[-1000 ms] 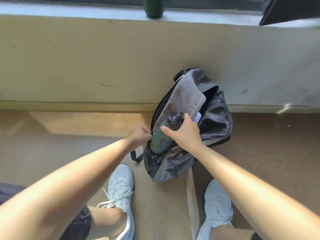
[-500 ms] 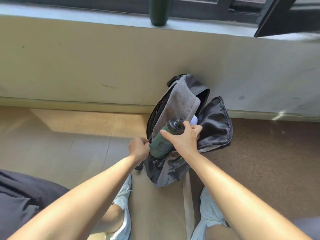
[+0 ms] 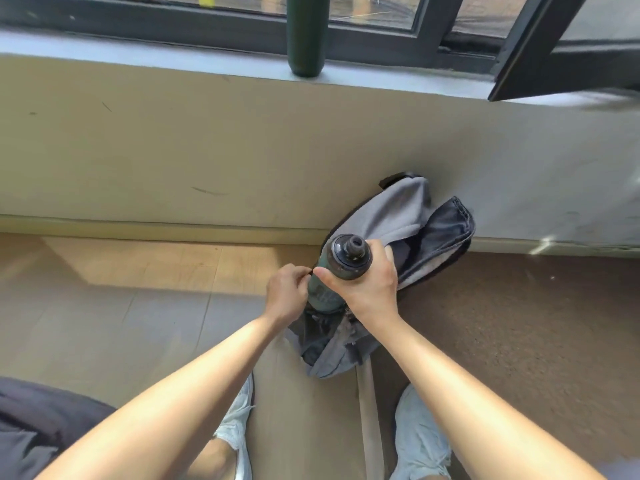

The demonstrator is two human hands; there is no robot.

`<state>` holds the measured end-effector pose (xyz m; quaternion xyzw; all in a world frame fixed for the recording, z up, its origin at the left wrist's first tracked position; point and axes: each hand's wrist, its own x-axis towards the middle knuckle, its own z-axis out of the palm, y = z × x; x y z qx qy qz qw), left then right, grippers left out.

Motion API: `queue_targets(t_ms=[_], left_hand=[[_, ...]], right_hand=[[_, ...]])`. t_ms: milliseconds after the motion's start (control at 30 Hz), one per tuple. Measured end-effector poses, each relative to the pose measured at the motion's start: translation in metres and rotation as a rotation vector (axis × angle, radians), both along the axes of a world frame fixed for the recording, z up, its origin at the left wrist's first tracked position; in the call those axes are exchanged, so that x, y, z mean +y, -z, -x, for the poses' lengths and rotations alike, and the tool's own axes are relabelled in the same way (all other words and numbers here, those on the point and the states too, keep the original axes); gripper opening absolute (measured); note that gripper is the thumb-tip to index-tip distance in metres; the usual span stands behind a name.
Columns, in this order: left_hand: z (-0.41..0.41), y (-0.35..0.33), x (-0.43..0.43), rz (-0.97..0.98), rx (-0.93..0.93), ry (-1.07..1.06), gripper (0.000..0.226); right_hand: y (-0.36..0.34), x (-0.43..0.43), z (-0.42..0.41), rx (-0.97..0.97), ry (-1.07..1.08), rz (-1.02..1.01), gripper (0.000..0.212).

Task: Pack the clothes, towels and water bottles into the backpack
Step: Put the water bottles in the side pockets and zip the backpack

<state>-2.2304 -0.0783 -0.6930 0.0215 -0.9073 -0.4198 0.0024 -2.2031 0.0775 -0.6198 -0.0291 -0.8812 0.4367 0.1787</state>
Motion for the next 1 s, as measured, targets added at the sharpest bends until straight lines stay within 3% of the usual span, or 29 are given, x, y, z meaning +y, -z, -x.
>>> queue_targets(t_ms=[100, 200, 300, 400, 567, 733, 800, 867, 1000], left_hand=[[0.003, -0.004, -0.009, 0.034, -0.053, 0.146, 0.031], [0.002, -0.032, -0.012, -0.066, -0.078, 0.416, 0.078], [0.01, -0.056, -0.007, -0.072, 0.013, 0.581, 0.093], [0.013, -0.059, -0.008, -0.121, 0.045, 0.537, 0.085], [0.001, -0.048, -0.016, -0.261, -0.037, 0.424, 0.082], [-0.001, -0.045, -0.021, -0.308, -0.075, 0.392, 0.078], [-0.004, -0.045, -0.019, -0.297, -0.086, 0.429, 0.079], [-0.007, -0.044, -0.015, -0.277, -0.102, 0.471, 0.08], [-0.006, -0.046, -0.016, -0.244, -0.055, 0.39, 0.076]], right_hand=[[0.005, 0.002, -0.004, -0.045, 0.047, 0.022, 0.075], [0.014, -0.003, -0.007, -0.094, 0.056, 0.071, 0.076], [0.018, -0.009, -0.009, -0.131, 0.036, 0.103, 0.076], [0.024, -0.004, -0.004, -0.187, -0.057, 0.168, 0.071], [0.022, 0.001, 0.002, -0.267, -0.107, 0.634, 0.032], [0.014, 0.001, 0.019, -0.412, 0.007, 0.892, 0.05], [0.007, 0.008, 0.028, -0.511, -0.048, 0.892, 0.051], [0.006, 0.012, 0.035, -0.586, -0.097, 0.796, 0.04], [0.007, 0.015, 0.043, -0.469, -0.011, 0.693, 0.011]])
